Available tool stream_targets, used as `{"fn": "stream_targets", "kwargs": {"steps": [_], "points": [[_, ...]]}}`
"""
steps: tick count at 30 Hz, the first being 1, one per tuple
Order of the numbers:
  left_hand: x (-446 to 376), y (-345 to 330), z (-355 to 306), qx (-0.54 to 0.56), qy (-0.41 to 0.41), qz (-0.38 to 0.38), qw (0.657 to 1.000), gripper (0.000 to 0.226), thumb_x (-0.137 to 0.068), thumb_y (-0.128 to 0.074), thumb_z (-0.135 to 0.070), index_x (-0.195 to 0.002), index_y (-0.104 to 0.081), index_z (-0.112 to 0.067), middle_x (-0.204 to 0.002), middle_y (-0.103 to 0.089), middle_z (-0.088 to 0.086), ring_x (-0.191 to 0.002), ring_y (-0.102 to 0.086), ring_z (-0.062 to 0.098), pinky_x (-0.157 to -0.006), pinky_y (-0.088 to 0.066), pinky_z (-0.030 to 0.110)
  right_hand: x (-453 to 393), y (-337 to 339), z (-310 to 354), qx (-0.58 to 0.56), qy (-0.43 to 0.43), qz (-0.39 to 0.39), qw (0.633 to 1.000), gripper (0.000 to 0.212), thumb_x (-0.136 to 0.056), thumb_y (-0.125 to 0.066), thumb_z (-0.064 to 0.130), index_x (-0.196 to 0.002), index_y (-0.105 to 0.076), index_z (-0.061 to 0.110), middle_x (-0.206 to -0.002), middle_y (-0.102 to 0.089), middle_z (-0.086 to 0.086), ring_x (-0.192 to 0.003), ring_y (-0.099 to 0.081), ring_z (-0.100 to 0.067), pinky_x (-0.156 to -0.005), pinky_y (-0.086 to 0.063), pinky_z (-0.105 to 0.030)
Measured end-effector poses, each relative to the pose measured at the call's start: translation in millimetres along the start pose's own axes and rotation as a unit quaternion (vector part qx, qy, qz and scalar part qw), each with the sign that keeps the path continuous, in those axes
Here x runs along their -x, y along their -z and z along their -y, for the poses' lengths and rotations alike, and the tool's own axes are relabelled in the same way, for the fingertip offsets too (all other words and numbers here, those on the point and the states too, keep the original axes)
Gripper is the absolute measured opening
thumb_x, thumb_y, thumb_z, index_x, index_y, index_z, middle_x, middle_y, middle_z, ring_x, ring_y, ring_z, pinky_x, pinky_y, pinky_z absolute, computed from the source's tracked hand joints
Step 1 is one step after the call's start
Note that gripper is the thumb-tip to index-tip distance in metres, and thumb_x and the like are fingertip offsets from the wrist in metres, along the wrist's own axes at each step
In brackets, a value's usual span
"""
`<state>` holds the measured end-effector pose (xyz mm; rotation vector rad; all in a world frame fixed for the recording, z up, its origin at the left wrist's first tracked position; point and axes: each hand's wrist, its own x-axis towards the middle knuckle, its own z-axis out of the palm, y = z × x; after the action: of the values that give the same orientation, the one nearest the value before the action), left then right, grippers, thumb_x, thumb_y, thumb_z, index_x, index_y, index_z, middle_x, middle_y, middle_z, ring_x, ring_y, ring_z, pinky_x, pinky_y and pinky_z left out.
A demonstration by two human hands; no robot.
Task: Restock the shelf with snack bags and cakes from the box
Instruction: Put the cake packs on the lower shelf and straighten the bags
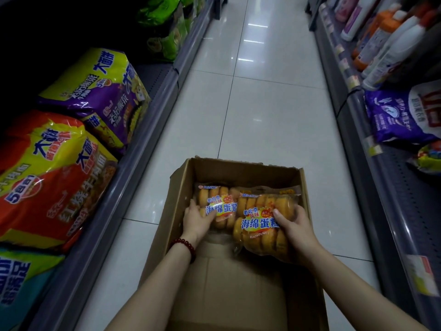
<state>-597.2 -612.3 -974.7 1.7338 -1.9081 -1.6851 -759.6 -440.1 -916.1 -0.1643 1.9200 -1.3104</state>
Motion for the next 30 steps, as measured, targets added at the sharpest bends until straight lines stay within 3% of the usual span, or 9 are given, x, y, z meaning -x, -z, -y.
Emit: {"fn": "stream_targets", "kwargs": {"steps": [4, 7, 9, 11, 15, 18, 22, 25, 30], "points": [[-0.5, -3.8, 3.7, 0.101, 0.052, 0.067, 0.991, 0.068, -0.075, -0.078, -0.034, -0.131, -0.048, -0.010, -0.123, -0.063, 0.012, -0.106, -0.064, 0.025, -0.093, -0.053, 0.046, 0.2, 3.9, -2.9, -0.008, 0.005, -0.014, 1.000, 0.061, -0.087, -0.065, 0.027, -0.139, -0.035, 0.016, -0.129, -0.054, -0.009, -0.108, -0.060, -0.027, -0.069, -0.055, -0.029], [5.0, -9.6, 3.8, 0.110, 0.034, 0.065, 0.991, 0.103, -0.056, -0.082, -0.051, -0.143, -0.034, -0.025, -0.135, -0.047, 0.004, -0.118, -0.054, 0.026, -0.097, -0.050, 0.049, 0.1, 4.8, -4.5, -0.007, 0.011, -0.021, 1.000, 0.062, -0.087, -0.065, 0.027, -0.139, -0.035, 0.015, -0.130, -0.054, -0.010, -0.110, -0.060, -0.027, -0.073, -0.055, -0.032], [13.2, -13.6, -4.3, 0.158, 0.027, 0.081, 0.984, 0.091, -0.068, -0.082, -0.037, -0.142, -0.029, -0.031, -0.136, -0.043, 0.002, -0.121, -0.050, 0.025, -0.099, -0.048, 0.049, 0.0, 4.3, -4.8, -0.005, 0.014, -0.026, 1.000, 0.063, -0.087, -0.065, 0.027, -0.140, -0.034, 0.015, -0.131, -0.053, -0.009, -0.110, -0.059, -0.027, -0.074, -0.055, -0.031], [15.3, -17.3, -10.2, 0.200, 0.037, 0.082, 0.976, 0.084, -0.076, -0.078, -0.019, -0.142, -0.026, -0.029, -0.133, -0.043, 0.004, -0.117, -0.050, 0.025, -0.096, -0.049, 0.045, 0.6, 3.4, -4.2, -0.002, 0.020, -0.033, 0.999, 0.062, -0.088, -0.064, 0.027, -0.141, -0.033, 0.015, -0.129, -0.053, -0.008, -0.107, -0.059, -0.025, -0.070, -0.054, -0.028], [7.6, -22.4, -17.5, 0.239, 0.101, 0.082, 0.962, 0.095, -0.065, -0.084, -0.030, -0.144, -0.032, -0.018, -0.133, -0.053, 0.009, -0.113, -0.057, 0.028, -0.088, -0.053, 0.044, -0.3, 7.6, -4.8, -0.001, 0.037, -0.037, 0.999, 0.060, -0.088, -0.064, 0.026, -0.139, -0.034, 0.016, -0.127, -0.053, -0.006, -0.103, -0.059, -0.021, -0.067, -0.054, -0.023], [9.0, -25.0, -27.4, 0.258, 0.138, 0.104, 0.950, 0.076, -0.068, -0.083, -0.022, -0.134, -0.047, -0.011, -0.123, -0.062, 0.014, -0.101, -0.063, 0.028, -0.080, -0.056, 0.043, 0.3, 9.7, -5.0, -0.003, 0.043, -0.020, 0.999, 0.058, -0.088, -0.065, 0.025, -0.137, -0.036, 0.017, -0.124, -0.054, -0.003, -0.098, -0.060, -0.014, -0.064, -0.055, -0.020], [23.0, -25.0, -35.2, 0.239, 0.107, 0.061, 0.963, 0.092, -0.067, -0.084, -0.025, -0.142, -0.032, -0.017, -0.131, -0.055, 0.009, -0.111, -0.060, 0.028, -0.085, -0.055, 0.046, 11.0, 16.1, 8.6, -0.002, 0.038, -0.017, 0.999, 0.061, -0.086, -0.068, 0.027, -0.138, -0.037, 0.018, -0.126, -0.056, -0.003, -0.105, -0.061, -0.019, -0.075, -0.058, -0.029], [49.7, -9.9, -49.8, 0.213, 0.067, 0.041, 0.974, 0.082, -0.066, -0.085, -0.027, -0.134, -0.039, -0.019, -0.125, -0.059, 0.003, -0.108, -0.061, 0.023, -0.090, -0.053, 0.046, 31.2, 30.2, 30.4, -0.019, -0.001, 0.009, 1.000, 0.060, -0.085, -0.067, 0.027, -0.137, -0.038, 0.017, -0.128, -0.057, -0.007, -0.109, -0.062, -0.024, -0.083, -0.058, -0.039], [116.2, 47.6, -96.4, 0.228, 0.071, 0.076, 0.968, 0.079, -0.062, -0.087, -0.030, -0.127, -0.043, -0.020, -0.119, -0.063, 0.004, -0.103, -0.065, 0.022, -0.084, -0.056, 0.048, 85.8, 54.3, 107.0, -0.055, -0.062, 0.058, 0.995, 0.050, -0.087, -0.065, 0.023, -0.132, -0.044, 0.015, -0.120, -0.063, -0.011, -0.103, -0.066, -0.027, -0.079, -0.058, -0.038]]}}
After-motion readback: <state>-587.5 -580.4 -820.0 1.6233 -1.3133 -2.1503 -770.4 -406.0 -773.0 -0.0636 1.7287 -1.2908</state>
